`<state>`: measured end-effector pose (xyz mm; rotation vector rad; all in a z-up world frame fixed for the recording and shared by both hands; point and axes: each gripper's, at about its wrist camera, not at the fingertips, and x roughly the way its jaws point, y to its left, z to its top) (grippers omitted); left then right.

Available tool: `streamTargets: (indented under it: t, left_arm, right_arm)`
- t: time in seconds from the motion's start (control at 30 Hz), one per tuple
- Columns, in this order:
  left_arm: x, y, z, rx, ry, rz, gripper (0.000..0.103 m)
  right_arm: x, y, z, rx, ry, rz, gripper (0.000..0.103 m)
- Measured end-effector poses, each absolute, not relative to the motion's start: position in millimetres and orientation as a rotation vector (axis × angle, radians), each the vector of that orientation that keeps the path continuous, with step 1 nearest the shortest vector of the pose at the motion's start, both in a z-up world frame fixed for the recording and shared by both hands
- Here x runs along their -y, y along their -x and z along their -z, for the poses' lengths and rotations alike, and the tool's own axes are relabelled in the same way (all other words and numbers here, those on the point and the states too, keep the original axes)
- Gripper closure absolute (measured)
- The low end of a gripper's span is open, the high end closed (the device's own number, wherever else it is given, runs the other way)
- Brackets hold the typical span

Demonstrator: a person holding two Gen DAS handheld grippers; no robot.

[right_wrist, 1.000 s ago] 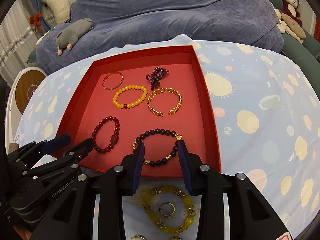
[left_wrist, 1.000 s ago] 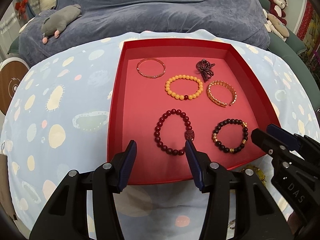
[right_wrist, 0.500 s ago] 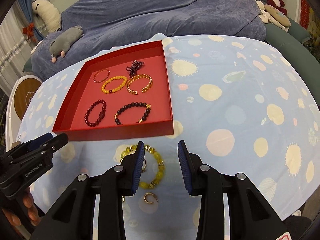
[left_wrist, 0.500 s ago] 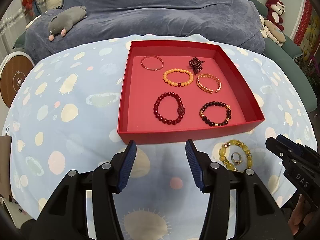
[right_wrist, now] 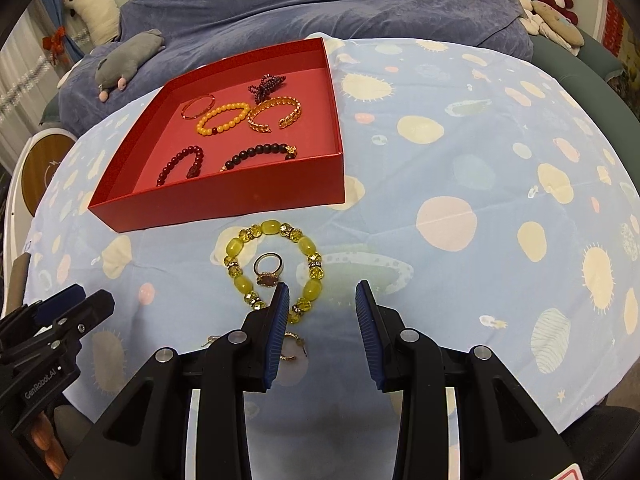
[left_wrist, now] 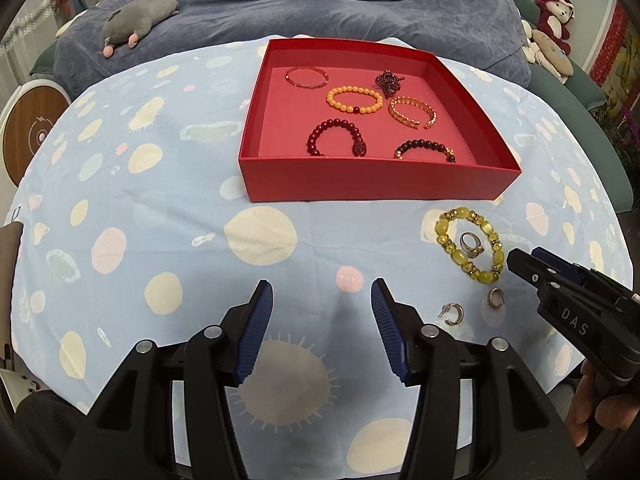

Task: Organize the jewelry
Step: 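Grasp the yellow bead bracelet with the right tool and lift it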

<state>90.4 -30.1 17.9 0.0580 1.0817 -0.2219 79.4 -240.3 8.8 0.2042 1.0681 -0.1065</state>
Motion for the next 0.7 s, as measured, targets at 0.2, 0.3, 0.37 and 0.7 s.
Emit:
streamTargets:
  t: [0.2,0.3,0.37,0.7]
  left_arm:
    - [31.5,-90.5,-8.5,-1.101,-0.058,0.219,0.054]
    - [31.1,-91.5,-3.8,-1.110,-0.058,0.213,0.054]
    - [30.5,-92.8,-1.5,-1.115,-0.059,0.208,0.054]
    - [24.3,-96.1,3.4,-1.126,-0.043,0.192,0.054]
  right_arm:
    - [237.5,-88.6,2.6,-1.091,-0.201,0.099,0.071]
    - [235.7,-90.6,8.8,-1.105,-0.200,0.094,0.073]
    - [233.6,-90.4,9.7,-1.098,-0.190,0.095,0.074]
    - [232.2,-84.8,0.0,-1.072,-0.206,0.075,0.094]
